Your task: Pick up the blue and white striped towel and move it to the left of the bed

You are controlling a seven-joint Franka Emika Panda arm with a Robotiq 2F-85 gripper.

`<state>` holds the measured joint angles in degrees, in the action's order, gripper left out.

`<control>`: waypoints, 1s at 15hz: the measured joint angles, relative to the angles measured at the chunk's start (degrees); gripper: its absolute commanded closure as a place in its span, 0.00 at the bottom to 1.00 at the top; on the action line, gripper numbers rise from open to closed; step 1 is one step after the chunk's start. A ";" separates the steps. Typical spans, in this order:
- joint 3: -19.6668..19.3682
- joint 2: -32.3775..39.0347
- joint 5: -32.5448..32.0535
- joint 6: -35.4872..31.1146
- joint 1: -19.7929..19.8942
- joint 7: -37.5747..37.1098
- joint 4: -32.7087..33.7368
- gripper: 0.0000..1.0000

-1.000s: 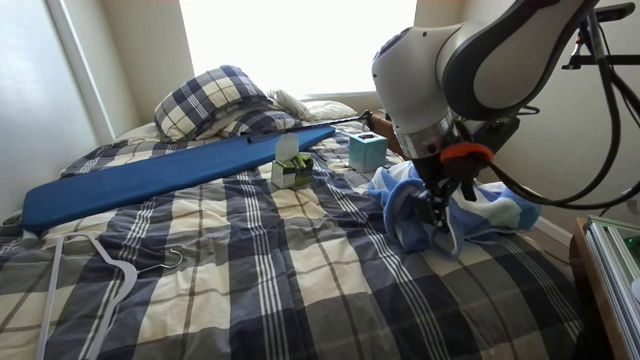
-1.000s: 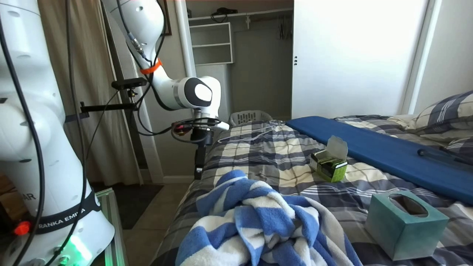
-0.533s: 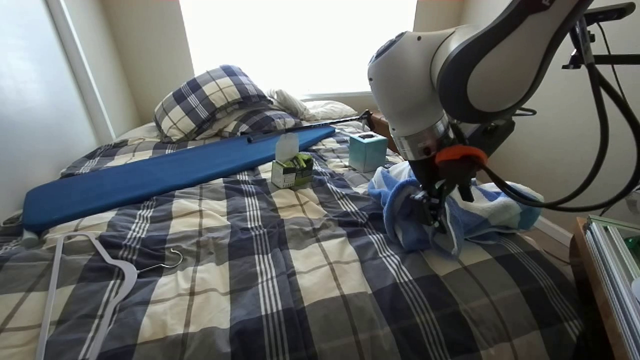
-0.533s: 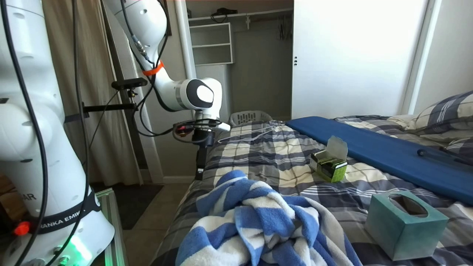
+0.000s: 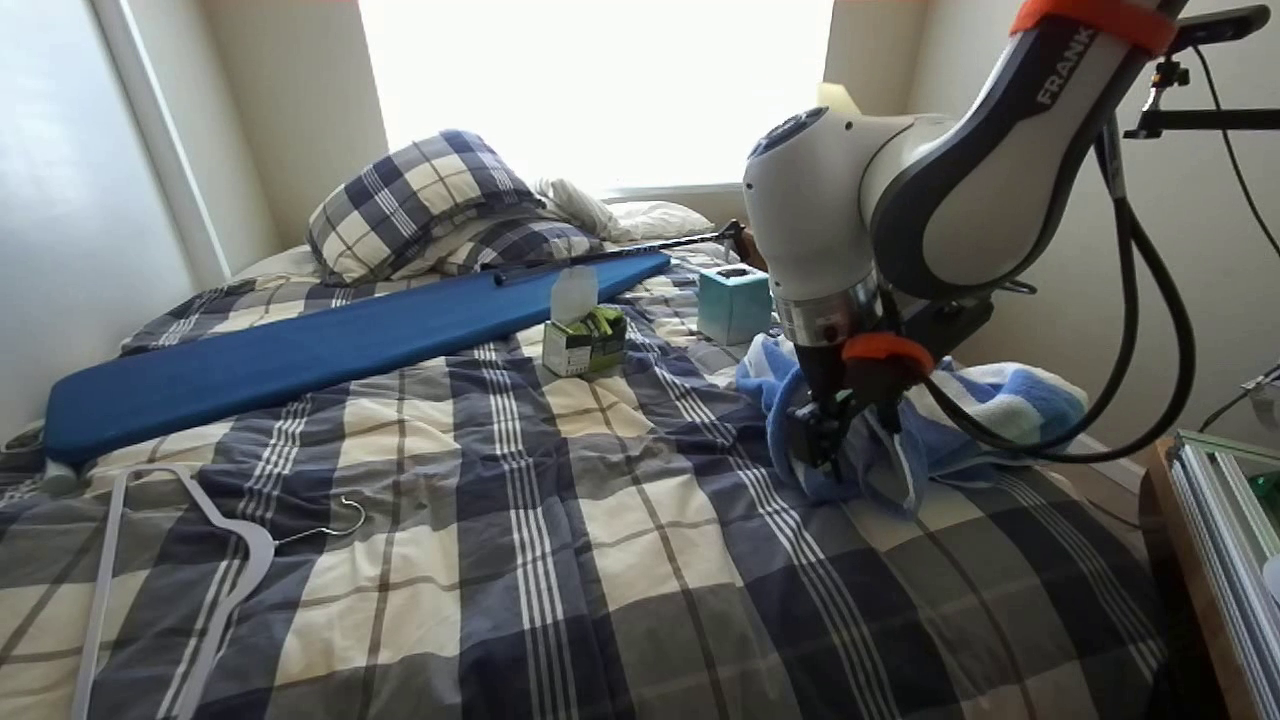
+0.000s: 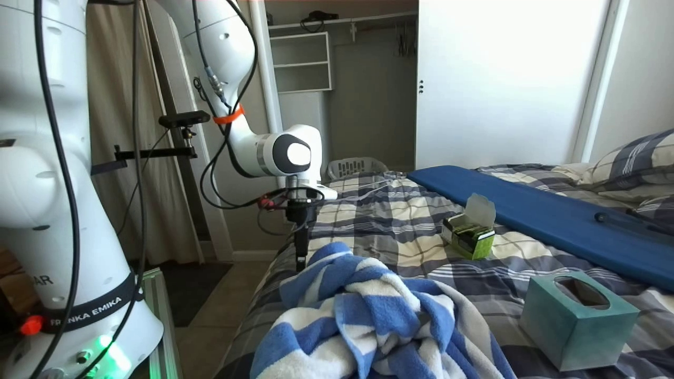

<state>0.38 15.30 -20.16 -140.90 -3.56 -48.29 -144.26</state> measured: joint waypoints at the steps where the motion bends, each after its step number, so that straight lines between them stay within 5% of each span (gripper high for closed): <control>1: -0.67 1.20 0.04 -1.22 -0.24 -0.02 0.05 0.00; 9: -1.75 6.73 6.91 -0.03 -2.37 0.35 1.77 0.00; 15: -2.13 5.93 8.05 10.03 -5.49 -4.23 4.42 0.00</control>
<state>-1.74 21.24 -12.11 -130.87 -9.05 -52.53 -139.84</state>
